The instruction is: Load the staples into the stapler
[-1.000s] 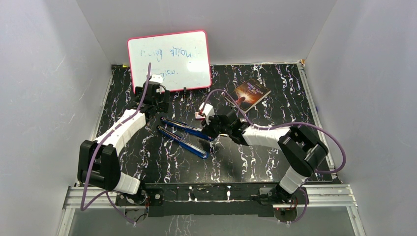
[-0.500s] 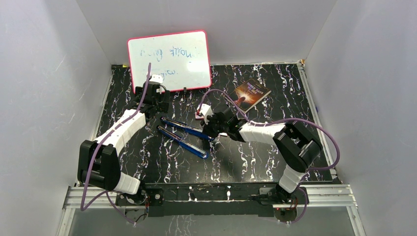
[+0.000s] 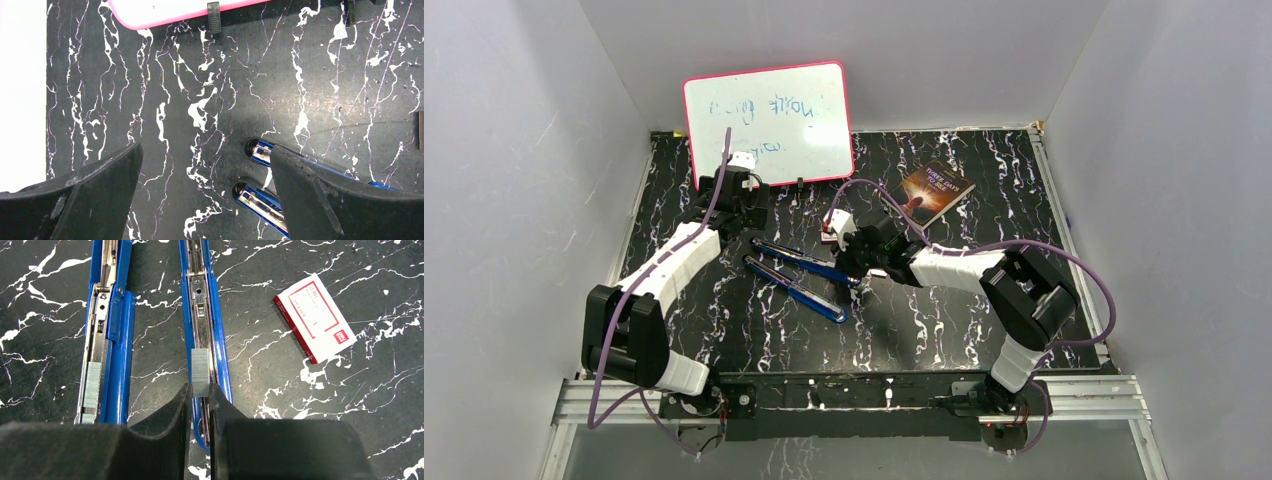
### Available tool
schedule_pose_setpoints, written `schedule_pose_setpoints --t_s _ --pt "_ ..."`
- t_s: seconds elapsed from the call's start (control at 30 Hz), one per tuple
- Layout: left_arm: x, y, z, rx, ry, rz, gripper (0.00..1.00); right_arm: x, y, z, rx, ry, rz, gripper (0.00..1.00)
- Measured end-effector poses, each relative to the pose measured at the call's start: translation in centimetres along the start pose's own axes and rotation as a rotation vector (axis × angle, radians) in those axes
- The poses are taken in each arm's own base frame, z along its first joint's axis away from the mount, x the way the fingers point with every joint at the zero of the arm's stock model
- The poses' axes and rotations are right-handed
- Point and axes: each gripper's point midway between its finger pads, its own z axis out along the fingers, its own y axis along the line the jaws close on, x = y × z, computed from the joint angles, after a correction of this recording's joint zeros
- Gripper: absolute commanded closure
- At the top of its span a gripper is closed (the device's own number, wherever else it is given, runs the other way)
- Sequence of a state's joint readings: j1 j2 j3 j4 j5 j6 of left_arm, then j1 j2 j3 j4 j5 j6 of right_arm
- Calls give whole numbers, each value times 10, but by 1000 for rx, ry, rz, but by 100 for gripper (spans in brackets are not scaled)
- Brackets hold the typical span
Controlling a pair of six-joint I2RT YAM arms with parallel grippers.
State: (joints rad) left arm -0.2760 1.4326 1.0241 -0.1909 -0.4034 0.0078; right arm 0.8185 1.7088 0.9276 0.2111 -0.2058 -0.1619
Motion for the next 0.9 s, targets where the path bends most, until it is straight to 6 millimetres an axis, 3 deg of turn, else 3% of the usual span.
schedule_pose_setpoints --t_s 0.9 --pt "0 0 0 1 0 1 2 0 -5 3 1 37 14 100"
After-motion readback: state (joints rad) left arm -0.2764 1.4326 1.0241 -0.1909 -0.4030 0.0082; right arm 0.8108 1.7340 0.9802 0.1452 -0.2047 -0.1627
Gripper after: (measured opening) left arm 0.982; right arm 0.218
